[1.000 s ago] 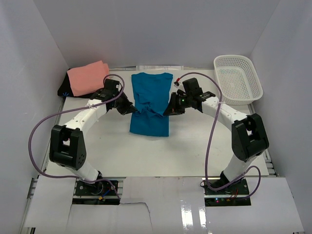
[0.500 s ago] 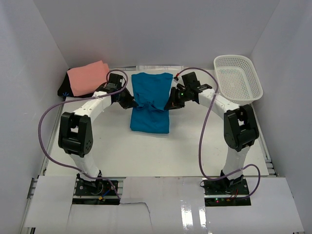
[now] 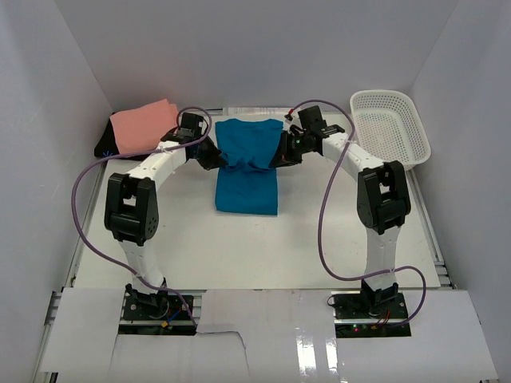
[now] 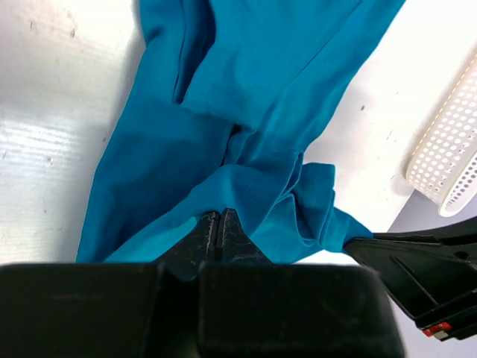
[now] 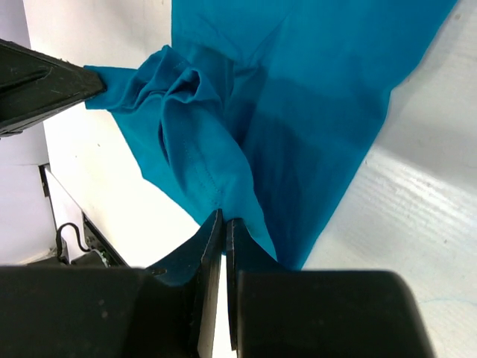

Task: Fold and stack the t-shirts
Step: Fold the folded rectangular tshirt in 1/3 of the way

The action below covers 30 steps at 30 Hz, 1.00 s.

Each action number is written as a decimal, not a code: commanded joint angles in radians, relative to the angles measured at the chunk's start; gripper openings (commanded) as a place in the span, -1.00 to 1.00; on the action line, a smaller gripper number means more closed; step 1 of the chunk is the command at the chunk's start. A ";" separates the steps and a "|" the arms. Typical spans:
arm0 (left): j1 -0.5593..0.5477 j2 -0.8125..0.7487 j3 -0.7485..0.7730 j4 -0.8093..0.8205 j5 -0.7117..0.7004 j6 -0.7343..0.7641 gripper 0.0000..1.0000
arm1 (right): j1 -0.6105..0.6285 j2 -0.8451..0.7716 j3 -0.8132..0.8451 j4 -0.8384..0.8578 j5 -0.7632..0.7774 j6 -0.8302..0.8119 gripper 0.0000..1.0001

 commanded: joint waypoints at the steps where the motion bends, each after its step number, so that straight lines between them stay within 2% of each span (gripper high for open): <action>1: 0.014 0.019 0.057 0.006 -0.001 0.014 -1.00 | -0.012 0.034 0.081 -0.022 -0.027 -0.025 -0.84; 4: 0.014 0.051 0.088 0.003 0.022 0.014 -0.99 | -0.015 0.060 0.113 -0.030 -0.030 -0.026 -0.79; 8: 0.013 0.072 0.111 0.002 0.029 0.023 -0.88 | -0.017 0.082 0.142 -0.044 -0.009 -0.032 -0.26; 9: 0.013 0.075 0.118 -0.001 0.026 0.026 -0.75 | -0.017 0.083 0.151 -0.047 0.005 -0.034 -0.15; 12: 0.014 0.094 0.149 -0.026 0.019 0.031 0.01 | -0.018 0.083 0.170 -0.059 0.046 -0.042 -0.09; 13: 0.016 0.098 0.157 -0.030 0.004 0.032 0.17 | -0.018 0.082 0.178 -0.060 0.065 -0.045 -0.08; 15: 0.016 0.112 0.175 -0.046 -0.019 0.038 0.86 | -0.018 0.068 0.182 -0.064 0.086 -0.048 -0.08; 19: 0.022 0.143 0.290 -0.107 -0.101 0.077 0.95 | -0.018 0.025 0.150 -0.047 0.117 -0.062 -0.07; 21: 0.026 0.119 0.296 -0.116 -0.113 0.084 0.96 | -0.018 0.000 0.129 -0.042 0.109 -0.068 -0.07; 25: 0.026 0.020 0.209 -0.107 -0.084 0.112 0.96 | -0.015 -0.053 0.020 -0.042 0.083 -0.072 -0.07; 26: 0.025 -0.004 0.145 -0.107 -0.083 0.118 0.96 | -0.014 -0.067 -0.009 -0.044 0.076 -0.072 -0.07; 28: 0.026 -0.085 0.067 -0.099 -0.087 0.129 0.96 | -0.012 -0.110 -0.121 -0.030 0.053 -0.065 -0.07; 30: 0.025 -0.144 -0.076 -0.073 -0.073 0.134 0.96 | -0.009 -0.168 -0.276 0.041 0.027 -0.031 -0.07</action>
